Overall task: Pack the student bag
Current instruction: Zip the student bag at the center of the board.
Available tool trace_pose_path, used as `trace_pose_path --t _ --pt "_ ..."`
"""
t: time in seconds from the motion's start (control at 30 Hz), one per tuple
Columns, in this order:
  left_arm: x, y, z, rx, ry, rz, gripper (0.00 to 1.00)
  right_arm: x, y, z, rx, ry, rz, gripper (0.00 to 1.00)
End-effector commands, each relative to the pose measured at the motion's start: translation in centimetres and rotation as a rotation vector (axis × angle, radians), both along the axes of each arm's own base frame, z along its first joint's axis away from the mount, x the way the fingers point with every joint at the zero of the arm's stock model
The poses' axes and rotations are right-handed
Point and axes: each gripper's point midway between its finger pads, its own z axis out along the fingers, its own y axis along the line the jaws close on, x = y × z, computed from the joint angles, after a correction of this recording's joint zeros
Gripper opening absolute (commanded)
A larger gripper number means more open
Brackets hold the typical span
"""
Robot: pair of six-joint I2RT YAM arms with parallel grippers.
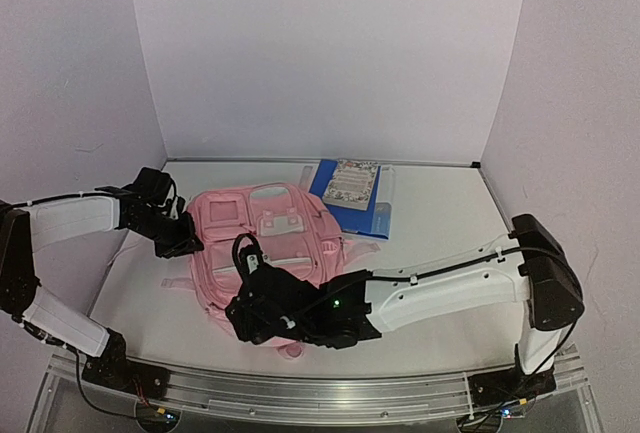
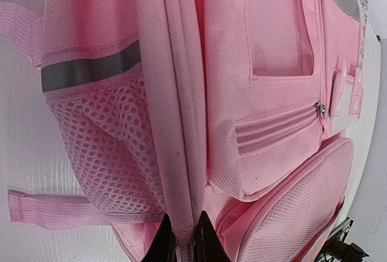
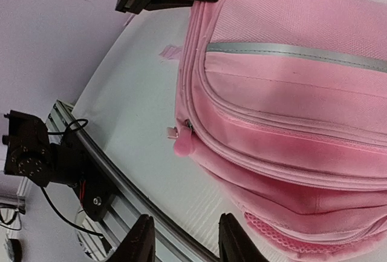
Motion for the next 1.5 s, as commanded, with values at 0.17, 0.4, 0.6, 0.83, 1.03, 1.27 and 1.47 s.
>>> trace_pose_path --t 0.17,0.4,0.6,0.83,1.03,1.27,1.47 --pt "2.0 -1.2 5.1 -0.097 -0.184 -0.011 0.00 -1.0 4.0 -0.4 0.248 0.335 0.087 0.44" --pt "1.8 -1.7 6.2 -0.145 -0.208 -0.017 0.00 -0.3 3.9 -2.7 0.253 0.436 0.040 0.42" --pt "1.7 -2.0 6.4 -0.166 -0.209 -0.022 0.00 0.9 3.8 -3.7 0.263 0.452 -0.001 0.41" --pt "1.6 -2.1 6.4 -0.173 -0.208 -0.023 0.00 2.0 4.5 -3.7 0.279 0.435 -0.012 0.41" --pt "1.5 -2.1 6.4 -0.176 -0.204 -0.024 0.00 3.0 5.3 -2.8 0.303 0.406 -0.014 0.41" --pt "1.5 -2.1 6.5 -0.174 -0.204 -0.027 0.00 3.8 6.2 -3.2 0.312 0.406 -0.018 0.40" --pt "1.4 -2.0 6.4 -0.166 -0.203 -0.027 0.00 4.4 6.2 -3.5 0.314 0.403 -0.048 0.37"
